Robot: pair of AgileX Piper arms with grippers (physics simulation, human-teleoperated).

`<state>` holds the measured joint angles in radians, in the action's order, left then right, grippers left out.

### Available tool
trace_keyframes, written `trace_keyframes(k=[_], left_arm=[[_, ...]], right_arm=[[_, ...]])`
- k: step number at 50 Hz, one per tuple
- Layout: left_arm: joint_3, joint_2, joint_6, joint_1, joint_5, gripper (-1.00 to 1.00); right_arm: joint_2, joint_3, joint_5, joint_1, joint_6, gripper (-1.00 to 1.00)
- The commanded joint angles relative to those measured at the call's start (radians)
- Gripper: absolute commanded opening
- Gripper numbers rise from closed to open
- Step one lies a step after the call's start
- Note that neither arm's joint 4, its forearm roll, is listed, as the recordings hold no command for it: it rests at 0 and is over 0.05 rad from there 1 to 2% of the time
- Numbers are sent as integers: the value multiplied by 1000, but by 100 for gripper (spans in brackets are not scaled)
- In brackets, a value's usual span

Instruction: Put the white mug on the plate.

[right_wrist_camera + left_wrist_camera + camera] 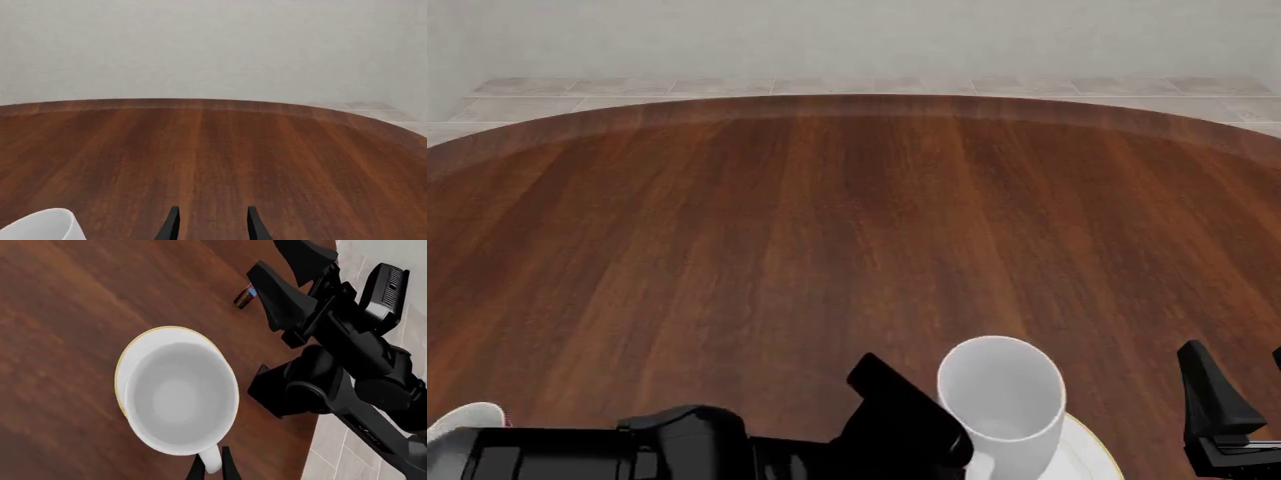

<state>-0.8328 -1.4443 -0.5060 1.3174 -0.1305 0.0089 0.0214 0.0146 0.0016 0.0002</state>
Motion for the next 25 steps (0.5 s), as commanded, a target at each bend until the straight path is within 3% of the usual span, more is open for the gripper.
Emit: trace_keyframes(k=[1,25], left_arm=[[-23,-40,-6,28,23,-100],[-39,-101,-25,47,63,-100]], right_arm=[[0,0,0,0,0,100],[0,0,0,0,0,100]])
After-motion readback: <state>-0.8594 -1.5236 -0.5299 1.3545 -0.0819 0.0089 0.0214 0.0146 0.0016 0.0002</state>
